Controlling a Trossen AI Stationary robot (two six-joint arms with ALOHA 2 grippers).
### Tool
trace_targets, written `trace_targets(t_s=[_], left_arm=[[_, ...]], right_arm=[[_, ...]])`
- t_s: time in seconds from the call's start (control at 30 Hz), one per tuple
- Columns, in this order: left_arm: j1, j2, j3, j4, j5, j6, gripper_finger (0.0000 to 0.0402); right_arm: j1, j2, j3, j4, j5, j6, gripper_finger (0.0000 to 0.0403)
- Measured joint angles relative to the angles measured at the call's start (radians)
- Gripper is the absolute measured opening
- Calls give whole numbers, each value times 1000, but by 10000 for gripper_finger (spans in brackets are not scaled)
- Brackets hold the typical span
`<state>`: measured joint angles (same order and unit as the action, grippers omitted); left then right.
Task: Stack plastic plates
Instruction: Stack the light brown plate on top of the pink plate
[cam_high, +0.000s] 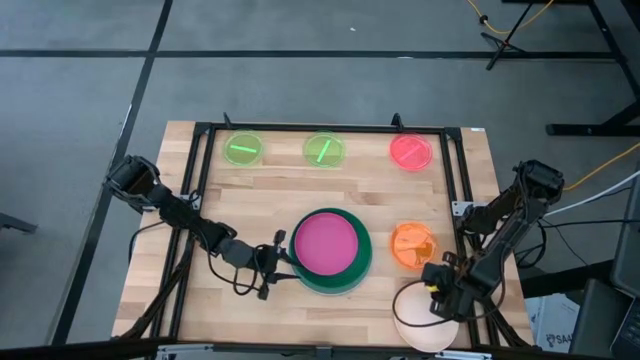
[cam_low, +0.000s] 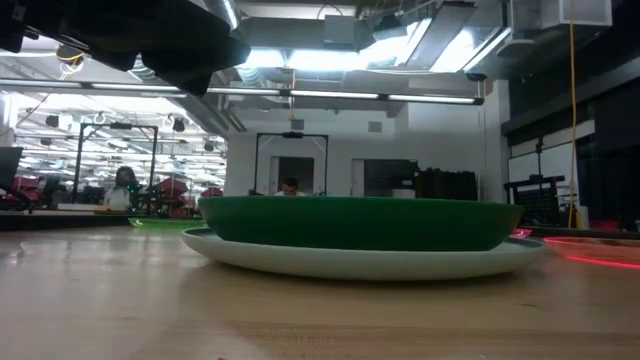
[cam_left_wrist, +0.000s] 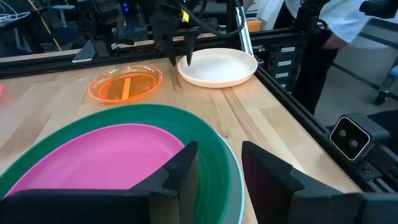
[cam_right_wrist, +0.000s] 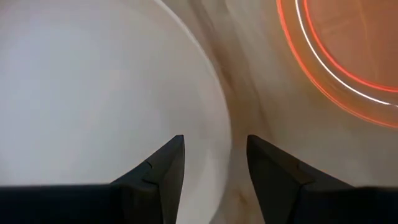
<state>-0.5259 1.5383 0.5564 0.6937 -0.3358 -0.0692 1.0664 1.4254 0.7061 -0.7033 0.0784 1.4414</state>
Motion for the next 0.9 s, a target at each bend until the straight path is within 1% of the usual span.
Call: trace_targets(t_s=[0.17, 0.27, 0.5, 0.7, 0.77, 0.9], left_arm=[[0, 0, 0, 0, 0, 0, 117], [0, 0, 0, -1, 0, 0, 117], [3, 0, 0, -2, 0, 1, 117], [3, 0, 0, -2, 0, 0, 117], [3, 0, 0, -2, 0, 0, 117], [3, 0, 0, -2, 0, 0, 117]], right_arm=[[0, 0, -50, 74, 0, 3, 164], [0, 0, -53, 81, 1, 19, 148], [0, 0, -54, 96, 4, 12, 72], [0, 0, -54, 93, 52, -10, 10], [0, 0, -53, 98, 50, -9, 5], [0, 0, -53, 133, 51, -8, 10]])
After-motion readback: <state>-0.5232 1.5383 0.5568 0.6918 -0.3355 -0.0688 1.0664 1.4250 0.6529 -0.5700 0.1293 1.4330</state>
